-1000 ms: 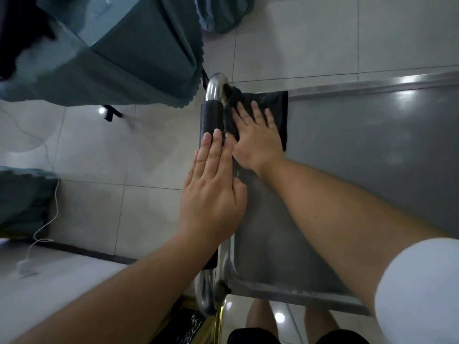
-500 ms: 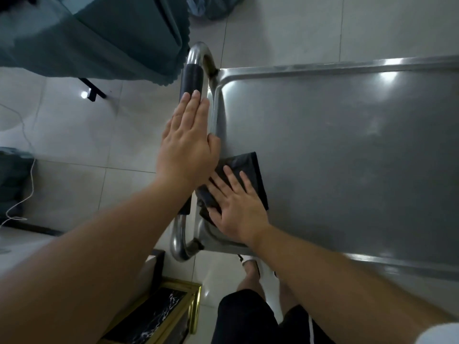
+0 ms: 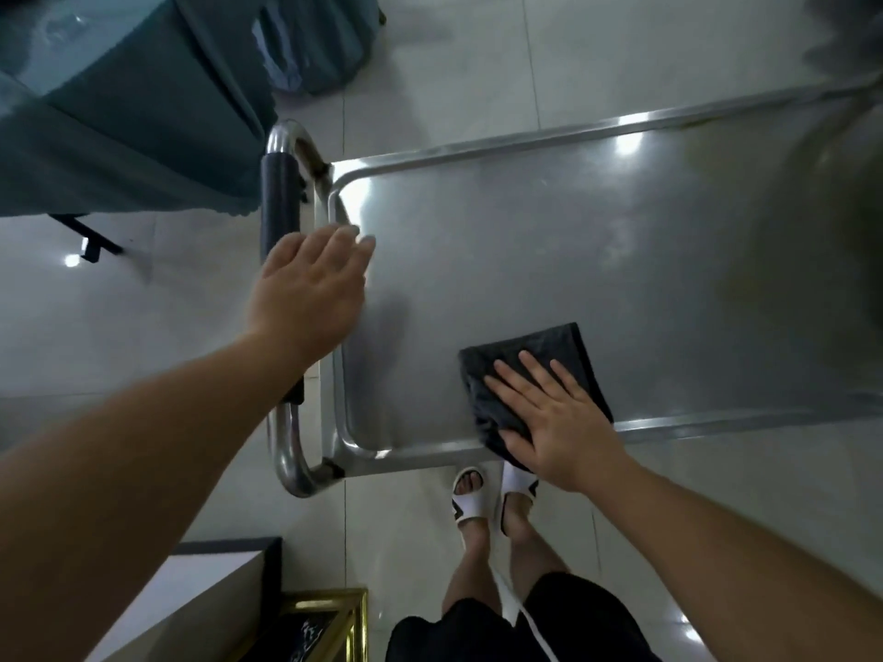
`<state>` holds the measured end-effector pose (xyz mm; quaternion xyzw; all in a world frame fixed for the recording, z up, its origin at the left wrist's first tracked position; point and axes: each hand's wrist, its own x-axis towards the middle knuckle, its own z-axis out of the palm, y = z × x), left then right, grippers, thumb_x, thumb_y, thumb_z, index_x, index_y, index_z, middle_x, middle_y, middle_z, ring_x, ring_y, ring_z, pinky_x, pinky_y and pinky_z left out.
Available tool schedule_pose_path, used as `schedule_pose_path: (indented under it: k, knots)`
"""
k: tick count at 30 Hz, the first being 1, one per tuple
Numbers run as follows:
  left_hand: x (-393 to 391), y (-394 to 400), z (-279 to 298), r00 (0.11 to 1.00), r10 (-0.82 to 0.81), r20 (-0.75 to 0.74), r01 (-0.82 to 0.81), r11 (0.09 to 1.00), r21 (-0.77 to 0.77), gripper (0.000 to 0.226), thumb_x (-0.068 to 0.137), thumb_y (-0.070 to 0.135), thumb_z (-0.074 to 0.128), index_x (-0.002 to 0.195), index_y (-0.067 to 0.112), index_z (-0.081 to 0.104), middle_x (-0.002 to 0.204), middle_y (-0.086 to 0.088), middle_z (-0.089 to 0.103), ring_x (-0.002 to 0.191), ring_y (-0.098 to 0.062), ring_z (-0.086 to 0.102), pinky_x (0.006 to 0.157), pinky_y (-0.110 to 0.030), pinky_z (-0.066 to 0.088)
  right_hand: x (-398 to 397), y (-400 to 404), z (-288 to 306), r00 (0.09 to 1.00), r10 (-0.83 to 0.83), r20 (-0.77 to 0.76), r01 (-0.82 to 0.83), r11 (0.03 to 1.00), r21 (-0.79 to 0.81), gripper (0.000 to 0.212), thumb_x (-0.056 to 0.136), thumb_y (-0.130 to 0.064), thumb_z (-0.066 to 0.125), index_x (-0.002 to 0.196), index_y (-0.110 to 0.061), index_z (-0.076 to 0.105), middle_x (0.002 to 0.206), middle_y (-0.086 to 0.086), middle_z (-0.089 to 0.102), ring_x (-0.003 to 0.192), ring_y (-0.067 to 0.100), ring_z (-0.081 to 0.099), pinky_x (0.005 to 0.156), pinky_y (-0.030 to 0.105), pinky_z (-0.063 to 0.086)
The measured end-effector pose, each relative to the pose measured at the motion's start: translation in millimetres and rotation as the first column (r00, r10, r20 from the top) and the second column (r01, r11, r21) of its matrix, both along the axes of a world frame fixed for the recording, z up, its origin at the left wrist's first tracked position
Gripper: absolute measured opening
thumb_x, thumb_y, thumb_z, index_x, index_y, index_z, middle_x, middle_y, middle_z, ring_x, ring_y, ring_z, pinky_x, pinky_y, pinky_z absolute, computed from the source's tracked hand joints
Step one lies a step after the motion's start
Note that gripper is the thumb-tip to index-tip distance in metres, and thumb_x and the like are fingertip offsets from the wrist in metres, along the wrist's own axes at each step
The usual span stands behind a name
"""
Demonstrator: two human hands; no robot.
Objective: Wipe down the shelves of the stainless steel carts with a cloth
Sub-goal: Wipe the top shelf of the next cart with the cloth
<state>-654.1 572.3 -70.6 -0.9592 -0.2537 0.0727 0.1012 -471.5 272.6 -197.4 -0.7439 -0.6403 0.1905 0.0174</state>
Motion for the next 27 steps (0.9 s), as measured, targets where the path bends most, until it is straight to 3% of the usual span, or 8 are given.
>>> schedule_pose_path:
  k: [2,4,6,8,11,15,27]
  knots:
    - [5,-3,-3,0.969,-0.064,-0.239,0.080,0.995,0.060,0.070,0.104,0.024,0.054,0.164,0.012,0.021,0.167,-0.014,0.029,0.152,-0.032,0.032,0.118,-0.046,0.034,17,-11,2,0.999,-0.044,0.017,0.044,0.999,-0.005,0.071,0.099,-0.059,0.036,0.164,-0.034,0.024,0.172,-0.014,0.012,0.161,0.016,0.000,0.129,0.048,0.009]
    - [15,-10,-5,0.943,0.025,-0.333,0.000,0.997,0.072,0.075,0.104,0.024,0.052,0.165,0.014,0.011,0.171,-0.013,0.018,0.156,-0.031,0.023,0.122,-0.045,0.031,29,-20,3,0.996,-0.086,0.035,0.087,0.996,-0.023,0.071,0.099,-0.060,0.033,0.165,-0.036,0.020,0.172,-0.015,0.007,0.160,0.014,-0.004,0.130,0.046,0.004]
    - [28,-26,-8,0.946,0.122,-0.300,-0.127,0.992,0.002,0.069,0.104,0.022,0.046,0.165,0.016,0.015,0.171,-0.011,0.020,0.157,-0.031,0.023,0.124,-0.046,0.029,43,-30,3,0.991,-0.123,0.055,0.125,0.992,-0.036,0.072,0.099,-0.061,0.029,0.165,-0.038,0.013,0.172,-0.017,0.002,0.159,0.012,-0.010,0.130,0.044,-0.001]
    - [44,-50,-16,0.956,0.180,-0.231,-0.222,0.961,-0.168,0.064,0.106,0.024,0.043,0.166,0.020,0.020,0.172,-0.008,0.022,0.157,-0.030,0.024,0.124,-0.048,0.025,61,-42,2,0.986,-0.153,0.065,0.155,0.987,-0.031,0.072,0.099,-0.061,0.028,0.165,-0.038,0.014,0.172,-0.017,0.002,0.159,0.012,-0.010,0.130,0.044,-0.001]
    - [70,-96,-28,0.970,0.196,-0.140,-0.235,0.898,-0.372,0.059,0.109,0.032,0.039,0.165,0.022,0.024,0.173,-0.005,0.024,0.158,-0.027,0.023,0.124,-0.047,0.024,93,-63,1,0.980,-0.185,0.075,0.187,0.982,-0.020,0.071,0.099,-0.061,0.027,0.165,-0.037,0.016,0.172,-0.017,0.003,0.159,0.011,-0.010,0.130,0.044,0.000]
    - [112,-153,-46,0.956,0.270,-0.114,-0.288,0.796,-0.532,0.059,0.112,0.037,0.034,0.167,0.025,0.018,0.176,-0.001,0.015,0.161,-0.023,0.016,0.127,-0.043,0.018,134,-87,-1,0.978,-0.187,0.093,0.191,0.981,-0.026,0.072,0.100,-0.063,0.025,0.166,-0.038,0.012,0.172,-0.017,0.000,0.159,0.011,-0.012,0.130,0.044,0.000]
    - [234,-224,-70,0.868,0.495,-0.044,-0.428,0.700,-0.571,0.063,0.112,0.040,0.037,0.169,0.022,0.015,0.177,-0.002,0.009,0.163,-0.023,0.008,0.129,-0.043,0.013,281,-183,-3,0.981,-0.150,0.124,0.151,0.989,0.002,0.071,0.101,-0.060,0.031,0.166,-0.035,0.017,0.173,-0.013,0.007,0.160,0.015,-0.004,0.129,0.048,0.009]
